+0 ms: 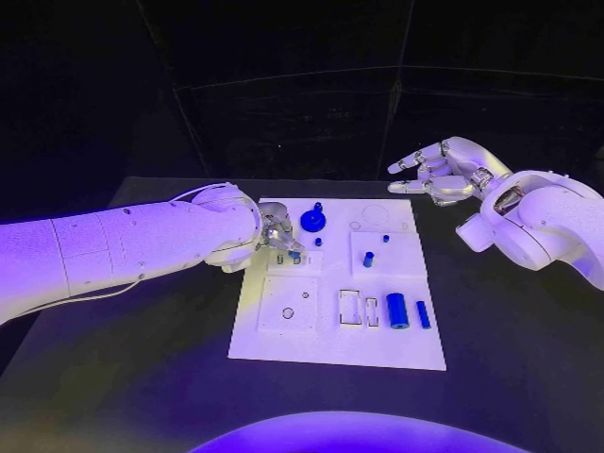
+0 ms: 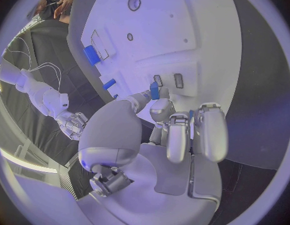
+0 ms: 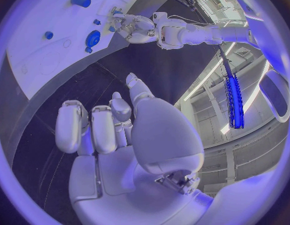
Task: Assemble the parts on the task board
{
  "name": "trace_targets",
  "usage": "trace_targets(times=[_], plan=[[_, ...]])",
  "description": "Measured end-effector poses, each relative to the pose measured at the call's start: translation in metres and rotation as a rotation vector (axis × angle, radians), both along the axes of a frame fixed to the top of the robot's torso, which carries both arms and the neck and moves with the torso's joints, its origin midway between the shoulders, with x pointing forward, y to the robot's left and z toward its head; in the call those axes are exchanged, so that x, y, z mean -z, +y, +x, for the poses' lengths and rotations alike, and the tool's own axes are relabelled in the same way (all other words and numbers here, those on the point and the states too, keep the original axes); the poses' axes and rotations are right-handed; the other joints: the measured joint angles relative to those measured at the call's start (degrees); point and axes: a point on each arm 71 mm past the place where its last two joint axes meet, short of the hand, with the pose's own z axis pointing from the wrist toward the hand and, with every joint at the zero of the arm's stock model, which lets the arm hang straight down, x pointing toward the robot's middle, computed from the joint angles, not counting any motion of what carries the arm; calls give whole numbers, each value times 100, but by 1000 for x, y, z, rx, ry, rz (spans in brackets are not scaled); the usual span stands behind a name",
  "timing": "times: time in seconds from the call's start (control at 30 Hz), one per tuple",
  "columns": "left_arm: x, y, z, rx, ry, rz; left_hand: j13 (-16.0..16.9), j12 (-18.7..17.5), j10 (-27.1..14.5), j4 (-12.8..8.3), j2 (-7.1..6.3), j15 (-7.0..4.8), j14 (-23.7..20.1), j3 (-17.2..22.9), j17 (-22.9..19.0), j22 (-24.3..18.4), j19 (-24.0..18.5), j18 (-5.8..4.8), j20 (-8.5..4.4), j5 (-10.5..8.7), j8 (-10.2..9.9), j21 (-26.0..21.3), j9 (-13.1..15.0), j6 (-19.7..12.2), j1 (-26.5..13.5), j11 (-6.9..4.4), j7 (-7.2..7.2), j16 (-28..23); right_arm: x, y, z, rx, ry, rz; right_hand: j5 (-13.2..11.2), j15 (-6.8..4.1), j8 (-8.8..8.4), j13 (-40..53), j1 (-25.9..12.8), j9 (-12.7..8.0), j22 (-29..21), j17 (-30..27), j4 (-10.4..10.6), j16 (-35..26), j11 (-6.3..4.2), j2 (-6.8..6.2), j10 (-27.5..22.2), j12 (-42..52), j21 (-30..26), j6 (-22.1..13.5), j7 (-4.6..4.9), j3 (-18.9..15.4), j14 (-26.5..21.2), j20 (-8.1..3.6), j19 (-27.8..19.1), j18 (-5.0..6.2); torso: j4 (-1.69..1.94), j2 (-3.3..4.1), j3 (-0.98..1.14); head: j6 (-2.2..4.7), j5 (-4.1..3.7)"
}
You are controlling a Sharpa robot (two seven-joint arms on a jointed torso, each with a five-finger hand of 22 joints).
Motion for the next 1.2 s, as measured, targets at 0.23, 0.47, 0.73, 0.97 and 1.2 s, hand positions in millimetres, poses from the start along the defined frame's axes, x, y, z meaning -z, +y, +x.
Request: trace_targets(times=[0.23, 0.47, 0.73, 0.97, 1.2], plan=[[1, -3, 0, 25, 15, 24, -9, 0, 0, -1, 1, 0, 0, 32, 0, 0, 0, 0, 0, -17, 17, 0, 0, 0, 1, 0, 0, 0, 0, 1, 0, -2, 1, 0, 0, 0, 0, 0, 0, 0, -5, 0, 6, 0, 0, 0, 0, 0, 0, 0, 0, -39, 0, 0, 0, 0, 1, 1, 0, 1, -3], [3, -6, 1, 41, 28, 41, -11, 0, -1, -5, 9, 0, 0, 37, 0, -5, 0, 0, 0, -21, 18, 0, 7, -1, 9, 1, 1, 0, 0, 1, 0, -4, 1, 0, 0, 0, -1, 0, 0, 0, -5, 0, 6, -18, 0, 0, 0, 0, 0, 0, 0, -39, 0, 0, 0, 1, 5, 4, -1, -16, 10], [3, -5, 2, 49, 39, 54, -15, 0, -1, -6, 16, 0, 0, 37, 0, -15, 0, 0, 0, -38, 16, 0, 4, 13, 16, 1, -9, 0, 0, 1, 0, -5, 2, 0, 0, 0, -1, 1, 0, 0, -5, 0, 6, -18, 0, 0, 0, 0, 0, 0, 0, -39, 0, 0, 0, 0, 8, 2, -1, -29, 18], [3, -5, 3, 55, 46, 62, -25, 0, -1, -6, 17, 0, 0, 36, 0, -19, 0, 0, 0, -39, 15, 0, 16, -2, 16, 1, -23, 0, 0, 2, 0, -6, 2, 0, 0, 0, -1, 1, 0, 0, -4, 0, 6, -18, 0, 0, 0, 0, 0, 0, 0, -39, 0, 0, 0, 0, 5, -1, 0, -30, 25], [3, -6, 3, 61, 51, 68, -25, 0, 21, -47, -13, 0, 0, -4, 0, 12, 0, 0, 0, -66, 57, 0, 54, 21, -31, -21, -47, 0, 0, 2, 0, -6, 2, 0, 0, 0, -1, 1, 0, 0, -4, 0, 6, -18, 0, 0, 0, 0, 0, 0, 0, -39, 0, 0, 0, 0, 0, -1, 0, -25, 17]])
